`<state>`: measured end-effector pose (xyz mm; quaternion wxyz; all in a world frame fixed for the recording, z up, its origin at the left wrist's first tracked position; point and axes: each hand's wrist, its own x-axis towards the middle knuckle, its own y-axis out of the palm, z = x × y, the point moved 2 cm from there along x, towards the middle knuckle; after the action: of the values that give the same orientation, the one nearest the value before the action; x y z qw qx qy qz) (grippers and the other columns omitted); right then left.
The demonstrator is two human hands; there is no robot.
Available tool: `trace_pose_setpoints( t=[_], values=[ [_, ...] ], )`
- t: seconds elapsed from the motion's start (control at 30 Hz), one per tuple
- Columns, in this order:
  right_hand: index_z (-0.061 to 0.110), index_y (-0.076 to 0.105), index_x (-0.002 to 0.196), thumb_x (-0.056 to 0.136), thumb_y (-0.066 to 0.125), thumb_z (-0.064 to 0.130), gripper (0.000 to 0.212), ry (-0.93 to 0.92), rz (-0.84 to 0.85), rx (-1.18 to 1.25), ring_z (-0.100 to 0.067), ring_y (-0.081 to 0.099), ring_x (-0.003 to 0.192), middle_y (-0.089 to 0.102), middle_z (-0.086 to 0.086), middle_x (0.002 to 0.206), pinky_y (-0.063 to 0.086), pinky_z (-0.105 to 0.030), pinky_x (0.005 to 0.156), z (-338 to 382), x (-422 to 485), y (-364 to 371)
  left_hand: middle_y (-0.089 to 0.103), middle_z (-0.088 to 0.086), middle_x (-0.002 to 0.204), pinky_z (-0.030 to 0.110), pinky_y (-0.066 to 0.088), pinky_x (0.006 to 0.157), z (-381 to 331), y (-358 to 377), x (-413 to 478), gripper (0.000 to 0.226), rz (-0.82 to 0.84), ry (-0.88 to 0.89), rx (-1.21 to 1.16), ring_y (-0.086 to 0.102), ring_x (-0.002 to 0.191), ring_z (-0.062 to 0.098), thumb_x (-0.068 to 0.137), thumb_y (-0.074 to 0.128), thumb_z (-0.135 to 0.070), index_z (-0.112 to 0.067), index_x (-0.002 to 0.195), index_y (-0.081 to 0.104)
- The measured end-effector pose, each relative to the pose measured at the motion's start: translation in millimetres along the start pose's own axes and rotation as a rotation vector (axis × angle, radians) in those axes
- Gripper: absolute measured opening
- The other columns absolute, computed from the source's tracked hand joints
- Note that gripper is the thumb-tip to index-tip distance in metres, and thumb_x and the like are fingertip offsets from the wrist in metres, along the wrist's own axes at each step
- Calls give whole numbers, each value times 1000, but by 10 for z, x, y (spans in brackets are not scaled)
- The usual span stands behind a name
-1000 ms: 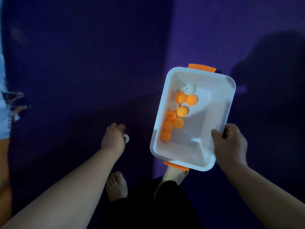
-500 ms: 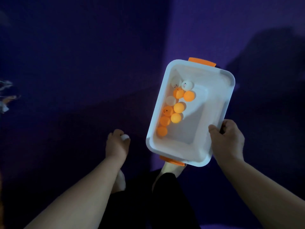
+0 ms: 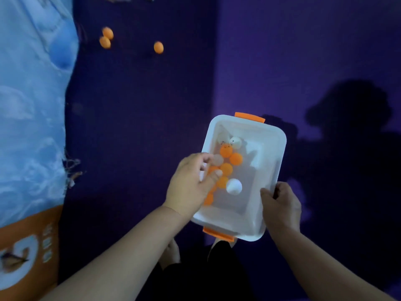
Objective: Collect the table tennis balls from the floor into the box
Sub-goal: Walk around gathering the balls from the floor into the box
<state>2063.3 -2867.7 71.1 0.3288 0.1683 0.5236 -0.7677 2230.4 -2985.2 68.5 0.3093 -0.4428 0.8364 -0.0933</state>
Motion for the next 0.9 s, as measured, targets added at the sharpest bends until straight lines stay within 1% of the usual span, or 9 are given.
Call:
trace_pose_setpoints(
  t=[0.07,0.17,0.27,0.4,0.5,0.63,0.7,0.77,0.9],
  values=[
    [14,53,77,87,55,19,11,-12,7,31,-12,48,61,55,2,70,37,-27,50,256,-73,-252,59,-17,102,21,47,77,-288,-283,52,19,-130,-46,-6,56,93,3,87,59,-35,-30,105,58],
    [15,53,77,87,55,20,12,-35,26,68,-16,51,64,58,0,72,42,-32,54,646,-172,-662,62,-12,91,20,47,71,-738,-706,88,5,-185,-98,38,58,85,3,92,55,-28,-26,93,60],
    [13,52,77,86,53,20,11,-84,26,65,-18,49,64,56,-1,71,42,-35,56,1028,-257,-1059,62,-10,83,22,44,66,-1132,-1087,93,12,-209,-130,75,57,78,6,94,53,-29,-23,88,61],
    [14,51,76,86,52,20,12,-151,10,19,-17,47,61,56,-2,69,39,-33,54,1513,-292,-1452,64,-9,85,20,45,67,-1458,-1491,196,15,-251,-173,74,59,81,8,95,51,-31,-21,92,62],
    [13,51,75,86,52,19,13,-157,2,35,-18,48,61,57,-5,70,40,-33,54,1853,-255,-1616,65,-8,86,19,45,68,-1568,-1735,325,15,-285,-210,27,60,83,8,95,50,-31,-21,91,62],
    [13,52,76,84,52,20,10,-146,-3,18,-23,54,66,58,-5,72,45,-36,57,2351,-110,-1630,66,-5,86,16,41,66,-1537,-2010,567,12,-294,-274,-40,61,83,8,95,52,-26,-20,89,62],
    [13,52,75,84,52,19,11,-140,-18,12,-23,53,66,58,-6,71,45,-36,57,2619,-7,-1556,65,-4,87,16,41,65,-1465,-2151,759,12,-275,-306,-45,60,82,9,95,52,-25,-19,90,62],
    [14,52,75,85,53,19,11,-123,-30,25,-22,52,66,58,-6,72,42,-34,56,2889,120,-1424,63,-6,87,18,40,64,-1376,-2327,1022,11,-248,-350,-17,59,83,9,96,51,-27,-22,90,59],
    [17,53,77,87,56,20,11,-95,-49,15,-19,54,67,57,-2,74,43,-34,58,3405,390,-1076,62,-7,91,24,43,73,-1234,-2744,1602,11,-238,-433,6,59,88,10,96,51,-29,-22,94,59]
  ],
)
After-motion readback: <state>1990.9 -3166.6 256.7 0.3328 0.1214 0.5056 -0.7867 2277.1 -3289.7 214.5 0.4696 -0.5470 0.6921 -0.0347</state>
